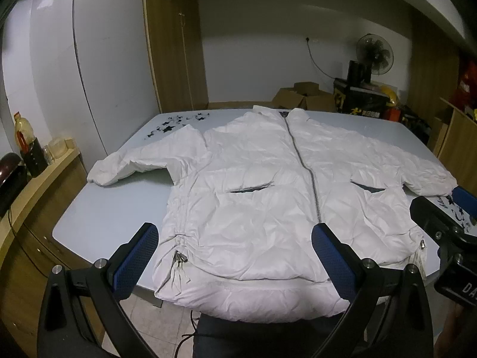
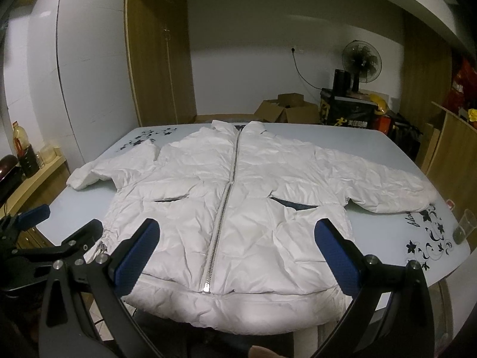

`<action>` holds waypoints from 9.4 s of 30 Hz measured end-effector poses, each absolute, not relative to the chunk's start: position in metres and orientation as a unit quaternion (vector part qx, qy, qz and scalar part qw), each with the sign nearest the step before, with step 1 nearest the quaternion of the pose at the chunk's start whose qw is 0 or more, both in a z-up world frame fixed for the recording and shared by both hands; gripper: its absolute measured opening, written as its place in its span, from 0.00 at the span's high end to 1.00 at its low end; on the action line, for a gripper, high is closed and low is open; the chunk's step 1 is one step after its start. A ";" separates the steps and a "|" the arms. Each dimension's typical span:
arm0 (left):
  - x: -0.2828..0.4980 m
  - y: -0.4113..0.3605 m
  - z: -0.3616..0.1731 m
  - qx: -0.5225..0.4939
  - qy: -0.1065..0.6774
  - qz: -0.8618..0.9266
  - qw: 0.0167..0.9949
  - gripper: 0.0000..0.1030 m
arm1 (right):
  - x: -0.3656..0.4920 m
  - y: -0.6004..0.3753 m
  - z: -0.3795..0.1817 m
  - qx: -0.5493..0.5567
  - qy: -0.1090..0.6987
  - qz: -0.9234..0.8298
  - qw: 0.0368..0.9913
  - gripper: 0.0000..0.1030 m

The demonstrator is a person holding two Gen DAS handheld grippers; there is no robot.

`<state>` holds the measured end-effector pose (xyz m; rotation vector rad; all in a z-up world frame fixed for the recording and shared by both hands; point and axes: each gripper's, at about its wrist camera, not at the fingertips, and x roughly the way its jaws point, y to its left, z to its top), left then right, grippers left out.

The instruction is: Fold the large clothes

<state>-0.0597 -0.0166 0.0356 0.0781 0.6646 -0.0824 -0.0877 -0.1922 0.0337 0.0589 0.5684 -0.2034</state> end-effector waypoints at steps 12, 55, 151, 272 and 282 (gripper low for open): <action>-0.052 -0.014 0.028 0.034 0.340 -0.040 0.939 0.00 | -0.086 -0.188 0.030 0.024 0.285 -0.091 0.954 0.00; -0.053 -0.016 0.018 0.036 0.355 -0.035 0.934 0.00 | -0.085 -0.185 0.026 0.015 0.293 -0.083 0.952 0.00; 0.221 0.251 0.058 -0.194 0.239 0.000 0.951 0.92 | 0.368 0.004 -0.139 -0.172 0.530 -0.045 0.829 0.00; 0.259 -0.344 -0.118 0.126 0.454 -0.185 0.863 0.00 | -0.107 -0.615 -0.099 0.531 0.287 -0.351 0.716 0.10; 0.265 -0.349 -0.130 0.129 0.455 -0.186 0.861 0.00 | -0.077 -0.667 -0.116 0.517 0.281 -0.372 0.718 0.09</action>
